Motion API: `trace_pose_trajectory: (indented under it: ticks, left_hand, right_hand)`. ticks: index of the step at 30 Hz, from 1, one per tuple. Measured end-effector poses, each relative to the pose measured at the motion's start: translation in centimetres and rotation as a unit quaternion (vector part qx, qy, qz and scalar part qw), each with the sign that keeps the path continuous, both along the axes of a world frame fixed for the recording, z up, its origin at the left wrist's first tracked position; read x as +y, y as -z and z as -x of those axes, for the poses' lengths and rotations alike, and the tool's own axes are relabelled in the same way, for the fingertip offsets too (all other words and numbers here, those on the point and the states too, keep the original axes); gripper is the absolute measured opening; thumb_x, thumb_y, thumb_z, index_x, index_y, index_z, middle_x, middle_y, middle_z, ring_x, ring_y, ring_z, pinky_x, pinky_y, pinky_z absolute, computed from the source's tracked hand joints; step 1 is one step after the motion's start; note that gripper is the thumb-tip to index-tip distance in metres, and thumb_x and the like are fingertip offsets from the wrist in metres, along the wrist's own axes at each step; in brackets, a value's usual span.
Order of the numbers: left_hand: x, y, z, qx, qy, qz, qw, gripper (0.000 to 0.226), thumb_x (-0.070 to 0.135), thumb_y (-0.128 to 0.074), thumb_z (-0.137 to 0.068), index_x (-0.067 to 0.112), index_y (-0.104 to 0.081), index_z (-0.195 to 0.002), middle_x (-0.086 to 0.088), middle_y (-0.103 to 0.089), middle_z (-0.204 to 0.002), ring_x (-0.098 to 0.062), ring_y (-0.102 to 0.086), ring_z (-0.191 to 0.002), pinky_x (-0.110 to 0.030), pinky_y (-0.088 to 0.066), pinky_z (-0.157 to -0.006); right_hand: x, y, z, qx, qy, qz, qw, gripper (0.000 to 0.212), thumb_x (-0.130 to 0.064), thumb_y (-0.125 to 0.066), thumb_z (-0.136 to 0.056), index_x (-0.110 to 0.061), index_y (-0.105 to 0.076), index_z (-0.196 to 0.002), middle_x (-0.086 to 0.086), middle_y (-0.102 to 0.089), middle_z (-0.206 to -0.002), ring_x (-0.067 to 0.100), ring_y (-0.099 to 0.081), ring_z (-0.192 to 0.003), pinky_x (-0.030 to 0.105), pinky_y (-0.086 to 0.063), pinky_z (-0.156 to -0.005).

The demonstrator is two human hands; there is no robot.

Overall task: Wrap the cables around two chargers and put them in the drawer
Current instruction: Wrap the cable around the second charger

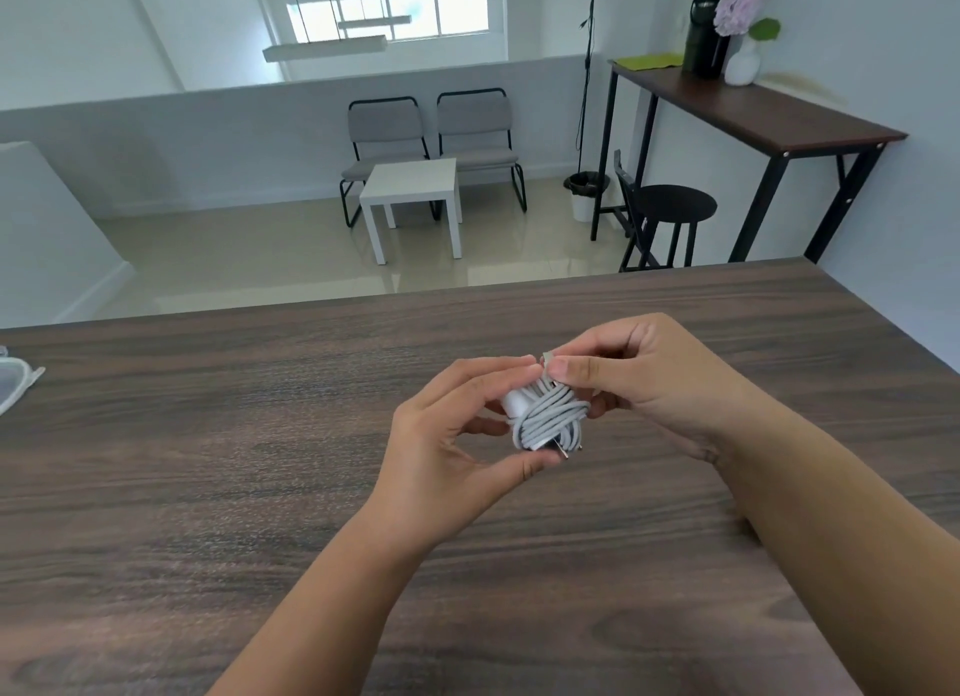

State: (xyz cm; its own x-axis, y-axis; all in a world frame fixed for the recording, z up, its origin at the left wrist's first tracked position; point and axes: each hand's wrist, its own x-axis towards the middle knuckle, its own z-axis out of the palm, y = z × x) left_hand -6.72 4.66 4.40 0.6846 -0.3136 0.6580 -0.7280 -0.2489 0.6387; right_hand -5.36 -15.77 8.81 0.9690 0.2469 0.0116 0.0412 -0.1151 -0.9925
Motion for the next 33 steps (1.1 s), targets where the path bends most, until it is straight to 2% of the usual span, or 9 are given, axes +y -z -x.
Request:
trace_pose_trajectory:
  ticks: [4, 9, 13, 19, 23, 26, 28, 30, 33]
  left_hand:
    - [-0.3, 0.4, 0.0, -0.014, 0.009, -0.010, 1.000, 0.051, 0.011, -0.089, -0.069, 0.013, -0.069, -0.115, 0.000, -0.063, -0.124, -0.015, -0.064, -0.113, -0.026, -0.059, -0.077]
    - [-0.1, 0.4, -0.2, -0.007, 0.019, -0.012, 1.000, 0.042, 0.005, -0.087, -0.071, 0.015, -0.071, -0.108, -0.004, -0.062, -0.124, -0.018, -0.064, -0.114, -0.031, -0.060, -0.080]
    - [-0.1, 0.2, -0.1, 0.000, 0.032, -0.016, 0.999, 0.040, 0.000, -0.086, -0.071, 0.013, -0.072, -0.107, -0.003, -0.062, -0.124, -0.019, -0.064, -0.115, -0.033, -0.059, -0.084]
    - [-0.2, 0.1, -0.1, 0.021, 0.030, -0.002, 0.999, 0.038, 0.003, -0.086, -0.072, 0.014, -0.072, -0.106, -0.001, -0.062, -0.125, -0.021, -0.064, -0.114, -0.035, -0.061, -0.079]
    - [-0.3, 0.1, -0.1, 0.033, 0.021, 0.008, 0.999, 0.039, 0.003, -0.086, -0.071, 0.013, -0.072, -0.107, -0.002, -0.062, -0.125, -0.022, -0.064, -0.113, -0.033, -0.061, -0.079]
    - [-0.8, 0.5, 0.1, 0.072, -0.004, 0.039, 0.997, 0.041, 0.004, -0.086, -0.071, 0.016, -0.071, -0.107, 0.002, -0.061, -0.125, -0.022, -0.066, -0.106, -0.030, -0.060, -0.077]
    - [-1.2, 0.8, 0.3, 0.096, -0.024, 0.064, 0.993, 0.041, 0.003, -0.085, -0.071, 0.018, -0.071, -0.107, 0.005, -0.060, -0.125, -0.020, -0.065, -0.105, -0.029, -0.060, -0.077]
    - [-1.4, 1.0, 0.5, 0.097, -0.042, 0.071, 0.992, 0.042, 0.002, -0.085, -0.072, 0.019, -0.071, -0.107, 0.006, -0.060, -0.126, -0.018, -0.063, -0.112, -0.027, -0.060, -0.078]
    - [-1.3, 1.3, 0.5, 0.095, -0.046, 0.062, 0.992, 0.042, 0.000, -0.083, -0.072, 0.021, -0.071, -0.107, 0.008, -0.058, -0.129, -0.017, -0.062, -0.116, -0.025, -0.059, -0.080]
  right_hand:
    - [-0.2, -0.1, 0.0, -0.035, -0.005, 0.047, 0.998, 0.006, -0.015, -0.072, -0.081, -0.013, -0.076, -0.087, 0.008, -0.075, -0.083, 0.015, -0.068, -0.076, 0.031, -0.056, -0.070]
    - [0.1, 0.1, 0.1, -0.063, 0.014, 0.032, 0.997, 0.007, -0.004, -0.066, -0.086, -0.008, -0.072, -0.086, 0.003, -0.070, -0.076, 0.009, -0.064, -0.071, 0.020, -0.053, -0.068]
    - [0.1, 0.3, 0.0, -0.069, 0.028, 0.021, 0.997, 0.006, -0.004, -0.065, -0.087, -0.007, -0.070, -0.085, 0.003, -0.068, -0.073, 0.008, -0.062, -0.067, 0.019, -0.052, -0.064]
    - [0.2, 0.6, -0.3, -0.073, 0.043, 0.009, 0.996, 0.006, -0.005, -0.063, -0.088, -0.005, -0.069, -0.086, 0.005, -0.067, -0.072, 0.011, -0.061, -0.066, 0.020, -0.053, -0.063]
    - [0.3, 0.8, -0.3, -0.059, 0.061, -0.038, 0.996, 0.005, -0.006, -0.065, -0.086, -0.006, -0.070, -0.088, 0.006, -0.069, -0.074, 0.012, -0.062, -0.067, 0.021, -0.052, -0.064]
    - [0.4, 1.1, 0.1, -0.029, 0.066, -0.071, 0.995, 0.016, -0.017, -0.068, -0.082, -0.010, -0.073, -0.095, 0.004, -0.073, -0.083, 0.013, -0.066, -0.078, 0.023, -0.053, -0.073]
    - [0.6, 1.8, 0.3, 0.018, 0.058, -0.097, 0.993, 0.030, -0.026, -0.064, -0.081, -0.013, -0.071, -0.108, 0.006, -0.074, -0.097, 0.016, -0.066, -0.091, 0.034, -0.053, -0.086]
    - [0.7, 2.5, 0.6, 0.073, 0.060, -0.123, 0.988, 0.036, -0.029, -0.059, -0.086, -0.018, -0.064, -0.120, 0.009, -0.070, -0.111, 0.021, -0.062, -0.100, 0.048, -0.048, -0.100]
    - [0.7, 3.1, 1.4, 0.127, 0.035, -0.154, 0.979, 0.033, -0.021, -0.053, -0.094, -0.018, -0.058, -0.126, 0.011, -0.068, -0.116, 0.023, -0.061, -0.100, 0.046, -0.046, -0.101]
